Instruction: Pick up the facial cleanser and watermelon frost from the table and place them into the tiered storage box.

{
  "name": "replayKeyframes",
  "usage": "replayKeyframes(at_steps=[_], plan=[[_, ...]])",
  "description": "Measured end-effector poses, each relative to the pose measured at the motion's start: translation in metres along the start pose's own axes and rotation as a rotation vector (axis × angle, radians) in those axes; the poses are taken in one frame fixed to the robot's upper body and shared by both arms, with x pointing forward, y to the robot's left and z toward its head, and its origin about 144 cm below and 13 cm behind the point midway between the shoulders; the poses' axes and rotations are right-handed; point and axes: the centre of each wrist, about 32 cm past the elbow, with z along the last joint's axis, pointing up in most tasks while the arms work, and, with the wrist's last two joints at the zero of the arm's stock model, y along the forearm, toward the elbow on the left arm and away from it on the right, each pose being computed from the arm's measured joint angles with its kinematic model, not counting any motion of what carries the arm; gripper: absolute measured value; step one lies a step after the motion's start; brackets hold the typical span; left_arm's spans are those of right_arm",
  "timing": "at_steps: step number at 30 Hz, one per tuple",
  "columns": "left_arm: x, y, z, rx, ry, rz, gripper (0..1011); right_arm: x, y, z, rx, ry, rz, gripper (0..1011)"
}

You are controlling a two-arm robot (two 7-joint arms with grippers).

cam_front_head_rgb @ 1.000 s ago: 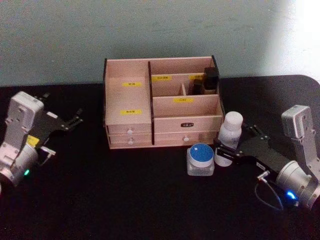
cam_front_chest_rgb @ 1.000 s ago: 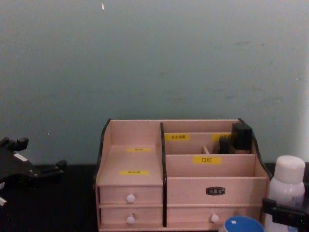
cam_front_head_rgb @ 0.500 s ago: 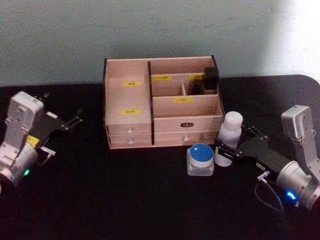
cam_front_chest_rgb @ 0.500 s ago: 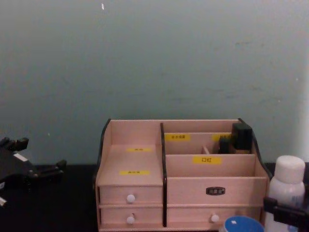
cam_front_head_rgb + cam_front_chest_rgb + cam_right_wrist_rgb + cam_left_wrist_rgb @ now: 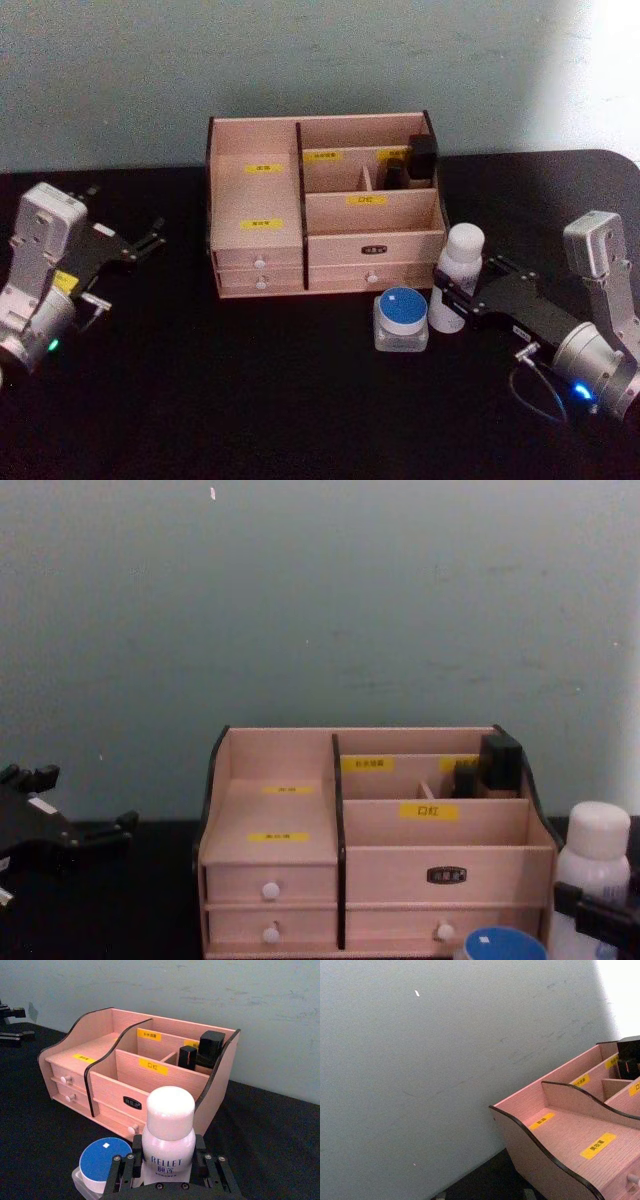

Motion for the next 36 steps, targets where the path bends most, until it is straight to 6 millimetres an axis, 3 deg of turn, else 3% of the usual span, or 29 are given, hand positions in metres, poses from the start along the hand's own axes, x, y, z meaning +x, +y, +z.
replayKeyframes(at_steps=[17, 27, 36], plan=[[0.0, 0.0, 0.0, 0.0, 0.0, 0.0, 1001, 0.003, -0.011, 0.009, 0.017, 0.001, -0.009, 596], [0.0, 0.0, 0.0, 0.0, 0.0, 0.0, 1001, 0.008, -0.027, 0.039, 0.063, 0.012, 0.019, 596], [0.0, 0.0, 0.0, 0.0, 0.0, 0.0, 1001, 0.015, -0.014, 0.065, 0.123, -0.004, 0.045, 596]])
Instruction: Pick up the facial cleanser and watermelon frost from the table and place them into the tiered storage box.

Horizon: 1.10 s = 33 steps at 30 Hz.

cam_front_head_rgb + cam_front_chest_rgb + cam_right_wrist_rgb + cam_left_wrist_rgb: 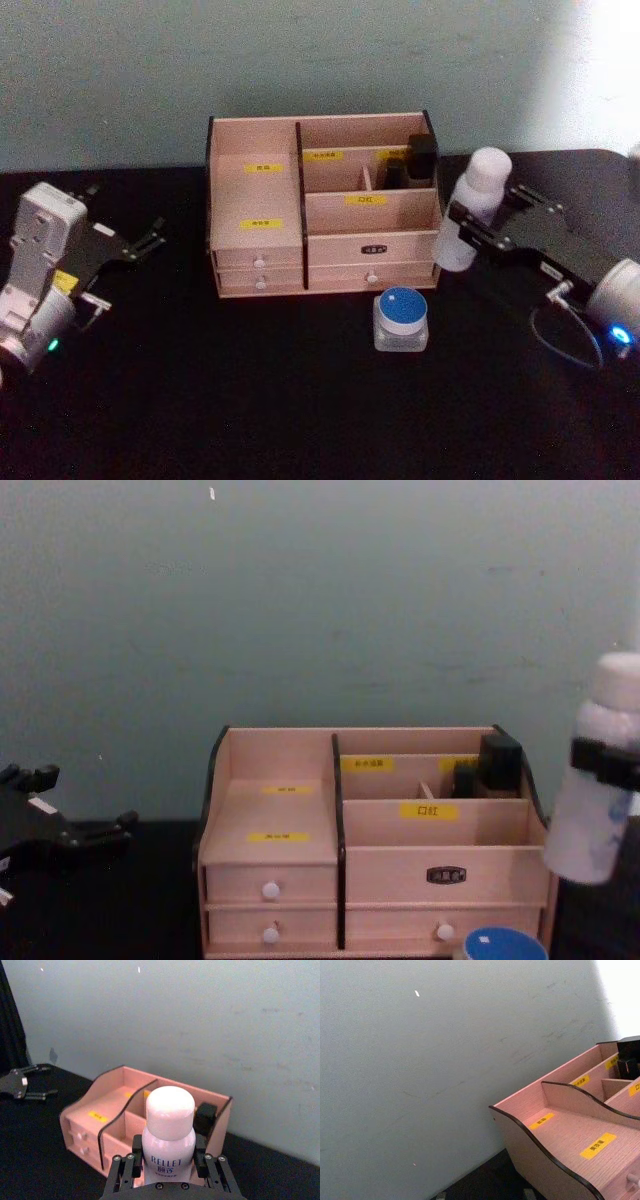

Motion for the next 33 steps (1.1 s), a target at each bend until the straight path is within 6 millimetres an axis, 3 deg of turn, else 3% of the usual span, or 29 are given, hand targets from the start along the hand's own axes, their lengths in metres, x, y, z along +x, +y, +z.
replayKeyframes(at_steps=[19, 20, 33], plan=[[0.0, 0.0, 0.0, 0.0, 0.0, 0.0, 1001, 0.014, 0.084, 0.024, 0.04, -0.022, 0.048, 596], [0.0, 0.0, 0.0, 0.0, 0.0, 0.0, 1001, 0.015, 0.095, 0.027, 0.037, -0.015, 0.058, 596], [0.0, 0.0, 0.0, 0.0, 0.0, 0.0, 1001, 0.015, 0.142, 0.032, -0.004, 0.031, 0.084, 596]])
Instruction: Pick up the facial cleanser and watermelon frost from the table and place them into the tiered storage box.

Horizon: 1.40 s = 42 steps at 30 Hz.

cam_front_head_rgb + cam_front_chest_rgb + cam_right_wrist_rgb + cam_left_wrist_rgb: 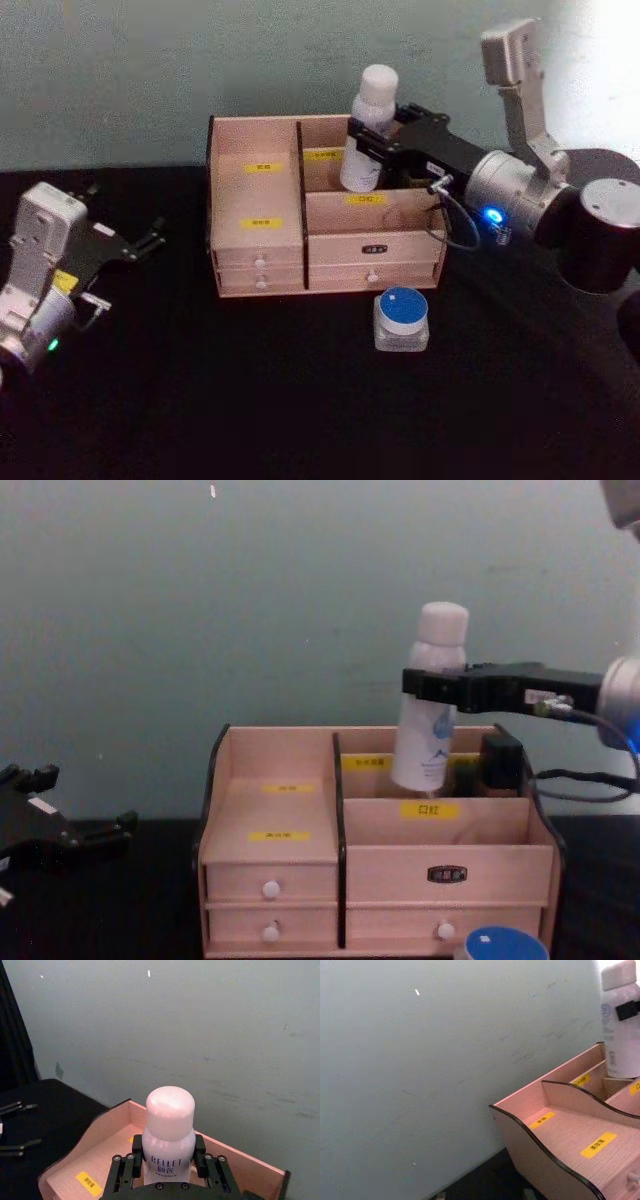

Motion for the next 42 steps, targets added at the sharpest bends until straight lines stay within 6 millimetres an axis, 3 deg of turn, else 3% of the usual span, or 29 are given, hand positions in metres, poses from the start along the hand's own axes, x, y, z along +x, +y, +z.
replayKeyframes(at_steps=[15, 42], plan=[[0.0, 0.0, 0.0, 0.0, 0.0, 0.0, 1001, 0.004, 0.021, -0.003, -0.019, -0.004, -0.007, 596], [0.0, 0.0, 0.0, 0.0, 0.0, 0.0, 1001, 0.003, 0.034, -0.022, -0.062, 0.006, -0.018, 596]])
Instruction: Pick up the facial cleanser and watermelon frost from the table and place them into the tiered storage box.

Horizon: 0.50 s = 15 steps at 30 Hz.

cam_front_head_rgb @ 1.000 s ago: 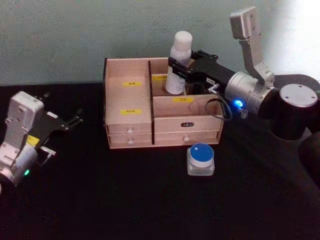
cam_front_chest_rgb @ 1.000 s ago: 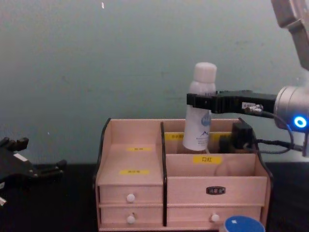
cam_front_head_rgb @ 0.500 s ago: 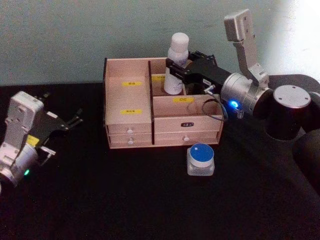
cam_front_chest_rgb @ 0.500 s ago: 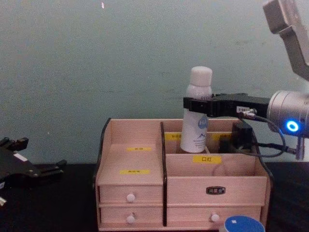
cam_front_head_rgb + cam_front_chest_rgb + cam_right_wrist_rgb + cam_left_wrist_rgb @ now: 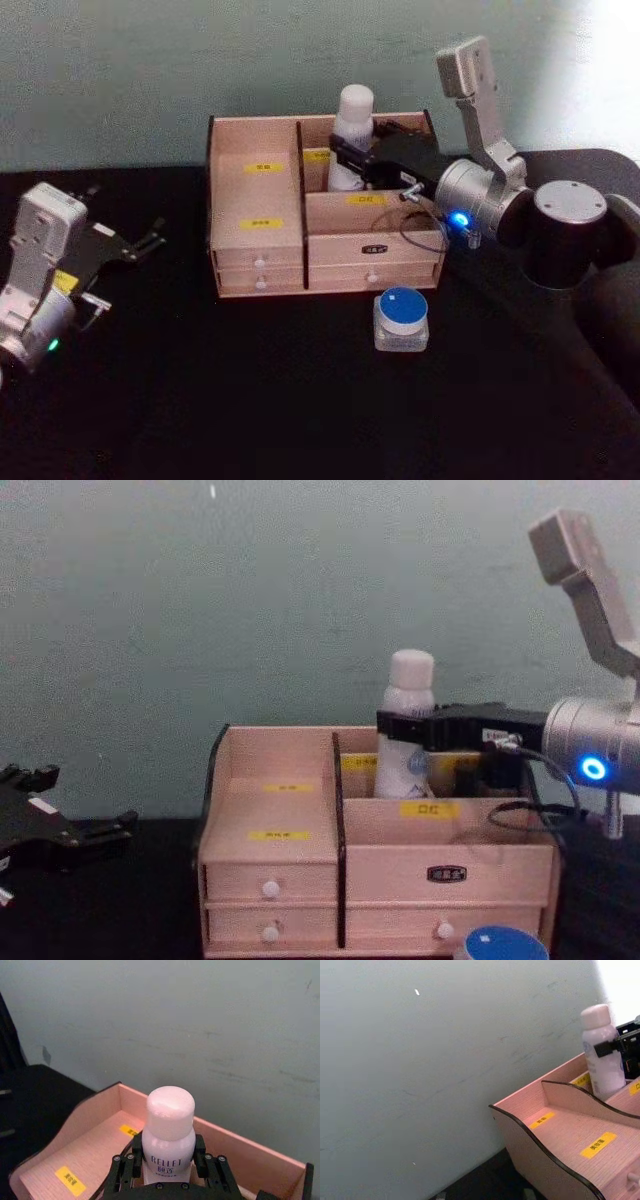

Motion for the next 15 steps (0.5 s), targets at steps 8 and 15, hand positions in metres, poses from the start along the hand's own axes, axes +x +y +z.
replayKeyframes(at_steps=[8, 15], plan=[[0.0, 0.0, 0.0, 0.0, 0.0, 0.0, 1001, 0.0, 0.003, -0.008, -0.027, 0.009, -0.003, 596], [0.0, 0.0, 0.0, 0.0, 0.0, 0.0, 1001, 0.0, 0.005, -0.013, -0.039, 0.009, -0.001, 596]])
